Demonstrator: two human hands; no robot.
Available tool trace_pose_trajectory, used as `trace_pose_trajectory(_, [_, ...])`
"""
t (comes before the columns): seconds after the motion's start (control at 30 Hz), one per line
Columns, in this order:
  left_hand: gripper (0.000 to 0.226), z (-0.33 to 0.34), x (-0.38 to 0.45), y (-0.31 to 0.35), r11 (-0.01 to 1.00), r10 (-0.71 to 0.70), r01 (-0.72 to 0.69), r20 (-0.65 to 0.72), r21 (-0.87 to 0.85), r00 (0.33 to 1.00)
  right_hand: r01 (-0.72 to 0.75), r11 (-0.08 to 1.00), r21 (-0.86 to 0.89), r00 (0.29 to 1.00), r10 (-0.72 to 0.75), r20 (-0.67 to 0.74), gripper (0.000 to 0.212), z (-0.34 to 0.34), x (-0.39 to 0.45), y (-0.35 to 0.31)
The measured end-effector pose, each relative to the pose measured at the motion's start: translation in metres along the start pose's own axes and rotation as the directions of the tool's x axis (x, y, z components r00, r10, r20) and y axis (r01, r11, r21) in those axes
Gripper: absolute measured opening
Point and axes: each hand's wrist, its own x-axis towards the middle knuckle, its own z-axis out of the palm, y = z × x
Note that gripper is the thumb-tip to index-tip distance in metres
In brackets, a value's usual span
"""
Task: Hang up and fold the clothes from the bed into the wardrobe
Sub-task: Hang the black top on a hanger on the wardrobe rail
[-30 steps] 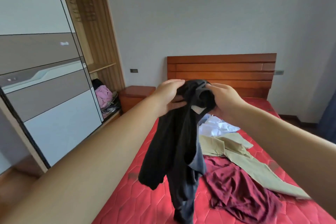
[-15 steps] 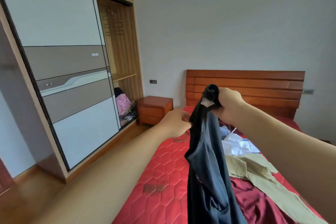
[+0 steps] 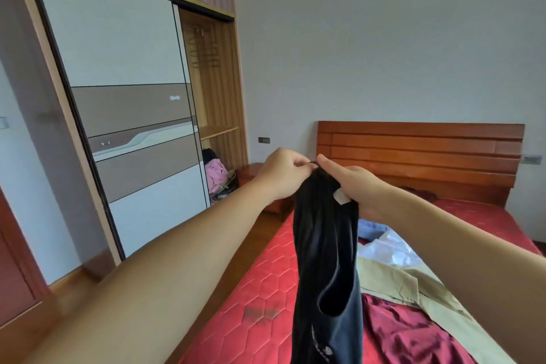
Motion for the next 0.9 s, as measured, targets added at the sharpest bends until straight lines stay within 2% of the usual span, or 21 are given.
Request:
trace_pose_trajectory(0.07, [0.024, 0.001, 0.003, 0.002, 1.0, -0.009, 0.011, -0.101, 0.017, 0.995, 0.09, 0.996, -0.013, 0.991, -0.089, 0.102, 0.027, 0.0, -0.004, 0.007])
trace_pose_trajectory(0.13, [0.028, 0.001, 0.005, 0.007, 1.0, -0.026, 0.025, -0.164, -0.007, 0.986, 0.156, 0.983, -0.098, 0.984, -0.146, 0.104, 0.01, -0.001, -0.001, 0.02])
trace_pose_trajectory(0.23, [0.027, -0.005, 0.009, 0.008, 0.998, -0.061, 0.057, -0.256, -0.022, 0.965, 0.204, 0.902, -0.381, 0.978, -0.205, 0.037, 0.01, -0.006, 0.006, 0.047])
trace_pose_trajectory(0.3, [0.022, -0.012, 0.01, 0.004, 0.993, -0.113, 0.096, -0.339, -0.068, 0.934, 0.186, 0.806, -0.562, 0.981, -0.183, 0.061, 0.011, -0.008, 0.009, 0.068])
trace_pose_trajectory(0.4, [0.021, -0.028, 0.007, -0.003, 0.974, -0.205, 0.136, -0.445, -0.182, 0.872, 0.164, 0.54, -0.825, 0.986, -0.092, 0.136, 0.018, -0.011, 0.007, 0.094])
trace_pose_trajectory(0.47, [0.022, -0.043, 0.001, -0.007, 0.978, -0.203, 0.153, -0.491, -0.141, 0.847, 0.132, 0.419, -0.898, 0.99, -0.013, 0.139, 0.02, -0.013, 0.006, 0.105])
trace_pose_trajectory(0.53, [0.024, -0.06, -0.008, -0.015, 0.978, -0.203, 0.194, -0.512, -0.071, 0.835, 0.112, 0.372, -0.922, 0.989, 0.047, 0.139, 0.015, -0.017, 0.008, 0.102])
trace_pose_trajectory(0.67, [0.024, -0.092, -0.036, -0.042, 0.939, -0.269, 0.341, -0.531, 0.04, 0.804, 0.096, 0.511, -0.854, 0.965, 0.162, 0.205, 0.041, -0.013, 0.023, 0.074])
trace_pose_trajectory(0.77, [0.026, -0.116, -0.056, -0.067, 0.898, -0.345, 0.439, -0.553, 0.041, 0.759, 0.106, 0.585, -0.804, 0.947, 0.186, 0.26, 0.03, 0.004, 0.029, 0.041])
trace_pose_trajectory(0.83, [0.03, -0.131, -0.066, -0.084, 0.879, -0.384, 0.476, -0.55, 0.029, 0.742, 0.06, 0.748, -0.661, 0.96, 0.139, 0.244, 0.019, 0.02, 0.037, 0.023])
trace_pose_trajectory(0.9, [0.031, -0.153, -0.076, -0.101, 0.879, -0.41, 0.476, -0.532, -0.014, 0.741, 0.025, 0.858, -0.512, 0.976, 0.09, 0.198, 0.014, 0.046, 0.039, 0.004])
